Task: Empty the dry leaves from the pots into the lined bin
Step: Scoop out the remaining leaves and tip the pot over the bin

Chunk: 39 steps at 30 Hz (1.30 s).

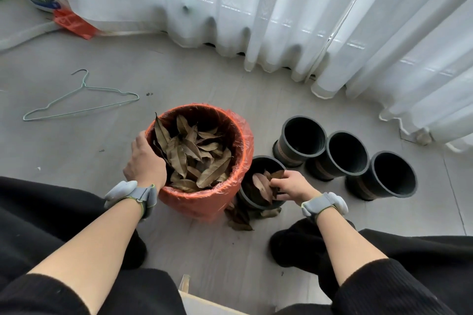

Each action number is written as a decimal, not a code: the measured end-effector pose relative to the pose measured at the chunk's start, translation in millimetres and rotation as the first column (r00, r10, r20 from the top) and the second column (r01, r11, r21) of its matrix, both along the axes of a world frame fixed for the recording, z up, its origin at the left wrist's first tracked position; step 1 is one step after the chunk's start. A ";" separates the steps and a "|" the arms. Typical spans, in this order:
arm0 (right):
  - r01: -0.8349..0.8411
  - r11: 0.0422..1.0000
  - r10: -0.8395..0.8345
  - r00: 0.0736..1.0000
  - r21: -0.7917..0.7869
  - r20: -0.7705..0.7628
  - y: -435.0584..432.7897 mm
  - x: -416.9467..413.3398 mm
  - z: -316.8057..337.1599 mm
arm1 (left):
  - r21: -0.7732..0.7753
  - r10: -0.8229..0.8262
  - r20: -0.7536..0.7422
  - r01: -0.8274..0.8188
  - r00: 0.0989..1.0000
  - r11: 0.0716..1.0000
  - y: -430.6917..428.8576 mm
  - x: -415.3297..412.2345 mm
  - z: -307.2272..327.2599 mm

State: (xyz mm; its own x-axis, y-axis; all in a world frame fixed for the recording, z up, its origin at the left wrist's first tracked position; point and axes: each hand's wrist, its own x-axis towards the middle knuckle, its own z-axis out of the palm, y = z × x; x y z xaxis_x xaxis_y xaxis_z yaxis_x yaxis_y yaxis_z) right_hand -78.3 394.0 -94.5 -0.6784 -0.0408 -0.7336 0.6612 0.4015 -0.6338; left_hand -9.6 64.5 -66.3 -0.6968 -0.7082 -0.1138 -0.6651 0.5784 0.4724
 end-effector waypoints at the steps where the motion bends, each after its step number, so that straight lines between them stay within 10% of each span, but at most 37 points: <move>1: 0.014 1.000 -0.014 1.000 -0.020 -0.001 0.6 0.6 3.7 | 0.005 0.002 0.005 -0.002 1.000 1.000 -0.2 0.0 0.4; 14: -0.038 0.931 -0.088 0.942 -0.364 -0.325 -52.3 -33.8 131.5 | -0.009 0.000 -0.009 0.000 1.000 1.000 0.3 2.9 -1.3; 23: -0.428 0.894 0.317 0.814 -0.132 -0.486 -120.9 -18.3 134.0 | -0.017 -0.025 -0.037 0.025 0.999 1.000 1.5 2.2 -0.3; 30: -0.262 0.943 0.332 0.775 0.204 -0.538 -91.9 -41.3 96.2 | -0.001 -0.002 -0.026 0.002 1.000 1.000 -1.5 0.9 -0.2; 39: -0.638 0.485 0.718 0.681 0.598 0.144 -41.5 -21.5 -16.9 | -0.020 -0.007 -0.051 0.006 0.999 1.000 0.1 0.7 -2.6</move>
State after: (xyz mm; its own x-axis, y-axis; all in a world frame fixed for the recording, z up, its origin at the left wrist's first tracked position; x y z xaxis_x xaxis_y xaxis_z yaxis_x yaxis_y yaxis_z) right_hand -99.8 352.4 -111.4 -0.6997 -0.1409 -0.7004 -0.0342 0.9858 -0.1641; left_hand -9.0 64.6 -68.9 -0.7059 -0.7055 -0.0633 -0.6364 0.5924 0.4940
